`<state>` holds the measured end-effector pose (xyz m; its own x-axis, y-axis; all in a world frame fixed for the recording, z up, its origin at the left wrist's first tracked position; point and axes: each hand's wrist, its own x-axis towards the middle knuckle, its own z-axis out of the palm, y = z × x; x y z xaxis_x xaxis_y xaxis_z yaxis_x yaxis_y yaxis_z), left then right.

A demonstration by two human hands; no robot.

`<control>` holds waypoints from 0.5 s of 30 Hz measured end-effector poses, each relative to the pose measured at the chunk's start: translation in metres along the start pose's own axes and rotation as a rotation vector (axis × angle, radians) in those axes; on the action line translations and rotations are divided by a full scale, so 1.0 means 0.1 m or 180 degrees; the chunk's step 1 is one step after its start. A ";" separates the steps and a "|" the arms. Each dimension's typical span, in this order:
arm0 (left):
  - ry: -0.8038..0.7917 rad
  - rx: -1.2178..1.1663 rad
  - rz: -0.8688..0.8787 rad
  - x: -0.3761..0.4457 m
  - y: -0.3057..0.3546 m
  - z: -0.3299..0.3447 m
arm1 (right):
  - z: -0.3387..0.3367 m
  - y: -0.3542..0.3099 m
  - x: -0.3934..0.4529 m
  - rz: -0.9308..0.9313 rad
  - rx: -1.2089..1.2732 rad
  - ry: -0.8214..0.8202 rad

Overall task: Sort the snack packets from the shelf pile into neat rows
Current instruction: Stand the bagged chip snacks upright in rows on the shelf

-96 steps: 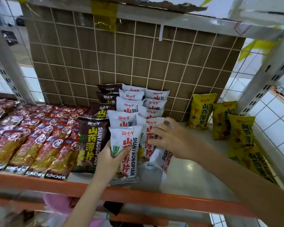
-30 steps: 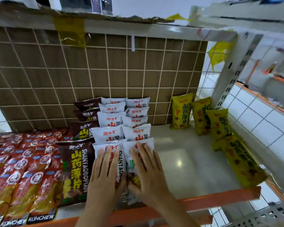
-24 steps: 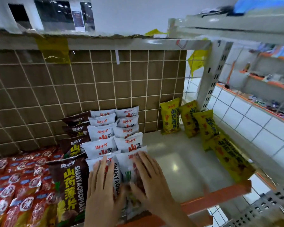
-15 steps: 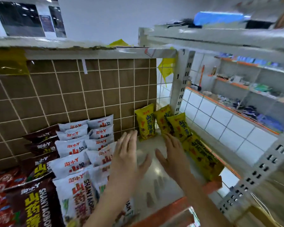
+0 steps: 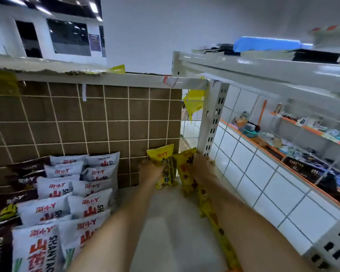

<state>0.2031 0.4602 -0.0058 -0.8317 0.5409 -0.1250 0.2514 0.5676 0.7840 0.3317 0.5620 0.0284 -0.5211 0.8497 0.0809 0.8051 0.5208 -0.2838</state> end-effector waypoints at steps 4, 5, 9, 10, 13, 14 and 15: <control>0.0171 -0.0718 -0.0286 0.03 0.07 0.09 | 0.16 -0.11 0.13 0.0269 0.0544 0.0171; 0.0255 -0.0813 -0.0336 0.02 0.09 0.11 | 0.20 -0.12 0.15 0.0355 0.0667 0.0157; 0.0599 -0.1214 -0.0307 -0.11 0.14 0.19 | 0.26 -0.15 0.22 0.0578 0.0675 0.0070; 0.0705 -0.1333 -0.0313 -0.14 0.14 0.21 | 0.27 -0.16 0.23 0.0606 0.0691 0.0034; 0.0846 -0.1522 -0.0239 -0.16 0.05 0.28 | 0.26 -0.12 0.26 0.0513 0.0676 -0.0136; 0.0762 -0.1457 -0.0122 -0.16 0.01 0.28 | 0.25 -0.09 0.25 0.0483 0.0672 -0.0246; 0.0590 -0.1363 0.0008 -0.14 -0.04 0.29 | 0.24 -0.06 0.25 0.0480 0.0703 -0.0365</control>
<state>0.2278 0.4685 -0.0253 -0.9156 0.3997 -0.0426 0.0588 0.2381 0.9695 0.3074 0.5781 0.0088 -0.4388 0.8947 -0.0830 0.8014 0.3479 -0.4865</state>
